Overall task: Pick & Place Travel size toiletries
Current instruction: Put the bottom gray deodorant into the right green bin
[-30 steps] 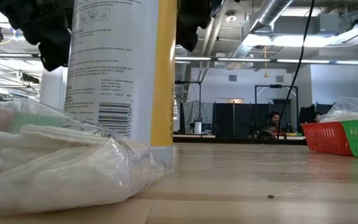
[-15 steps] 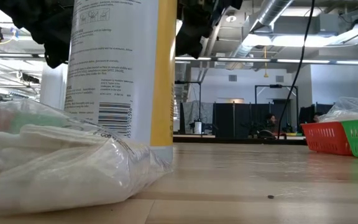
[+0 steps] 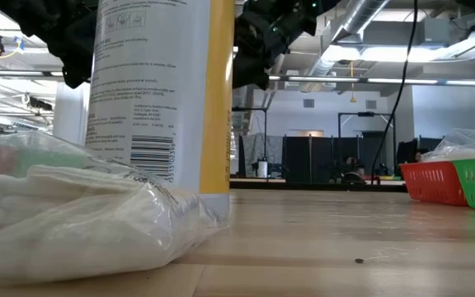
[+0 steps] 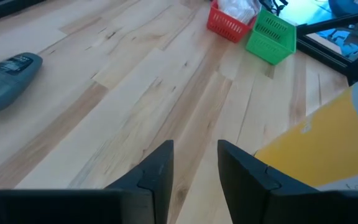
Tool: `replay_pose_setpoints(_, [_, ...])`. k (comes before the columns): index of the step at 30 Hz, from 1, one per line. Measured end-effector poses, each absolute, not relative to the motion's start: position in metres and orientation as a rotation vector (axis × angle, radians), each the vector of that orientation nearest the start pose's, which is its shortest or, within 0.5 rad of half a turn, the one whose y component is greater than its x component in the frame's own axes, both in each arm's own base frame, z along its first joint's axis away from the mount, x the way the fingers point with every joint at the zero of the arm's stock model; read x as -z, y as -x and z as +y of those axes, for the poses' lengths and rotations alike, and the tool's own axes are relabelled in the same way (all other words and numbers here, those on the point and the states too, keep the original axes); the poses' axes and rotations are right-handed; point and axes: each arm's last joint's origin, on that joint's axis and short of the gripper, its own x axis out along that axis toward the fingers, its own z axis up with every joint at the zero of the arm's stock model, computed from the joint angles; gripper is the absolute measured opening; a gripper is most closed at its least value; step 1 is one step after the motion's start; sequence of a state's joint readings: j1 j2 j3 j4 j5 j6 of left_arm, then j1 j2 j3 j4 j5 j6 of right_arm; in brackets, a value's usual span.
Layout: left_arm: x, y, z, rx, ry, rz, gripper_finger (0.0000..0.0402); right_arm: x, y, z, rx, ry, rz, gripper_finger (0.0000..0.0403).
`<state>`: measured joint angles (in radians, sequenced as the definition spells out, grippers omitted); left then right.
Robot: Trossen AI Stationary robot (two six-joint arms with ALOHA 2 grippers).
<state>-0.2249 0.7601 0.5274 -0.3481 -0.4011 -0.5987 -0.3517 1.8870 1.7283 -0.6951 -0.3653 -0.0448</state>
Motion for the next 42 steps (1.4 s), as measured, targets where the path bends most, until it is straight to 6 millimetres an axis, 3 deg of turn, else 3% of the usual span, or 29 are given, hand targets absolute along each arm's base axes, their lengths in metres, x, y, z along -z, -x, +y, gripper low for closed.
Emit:
replay_pose_setpoints(5, [-0.236, -0.159, -0.025, -0.327, 0.405, 0.475, 0.0113, -0.289, -0.402, -0.150, -0.007, -0.256, 0.777, 0.0118])
replay_pose_setpoints(13, [-0.236, -0.159, -0.025, -0.326, 0.406, 0.473, 0.0113, -0.256, -0.425, -0.160, -0.031, -0.209, 0.791, 0.0118])
replay_pose_setpoints(27, [-0.235, -0.159, -0.025, -0.315, 0.367, 0.478, 0.0113, -0.212, -0.478, -0.180, -0.030, -0.217, 0.796, 0.0118])
replay_pose_setpoints(30, [-0.226, -0.157, -0.023, -0.357, 0.338, 0.489, 0.0113, -0.219, -0.480, -0.179, -0.049, -0.260, 0.820, 0.0118])
replay_pose_setpoints(34, [-0.209, -0.155, -0.011, -0.543, 0.249, 0.491, 0.0113, -0.237, -0.478, -0.168, -0.155, -0.287, 0.784, 0.0118])
replay_pose_setpoints(42, [-0.193, -0.184, 0.025, -0.532, 0.216, 0.490, 0.0113, -0.277, -0.467, -0.130, -0.223, -0.251, 0.792, 0.0118])
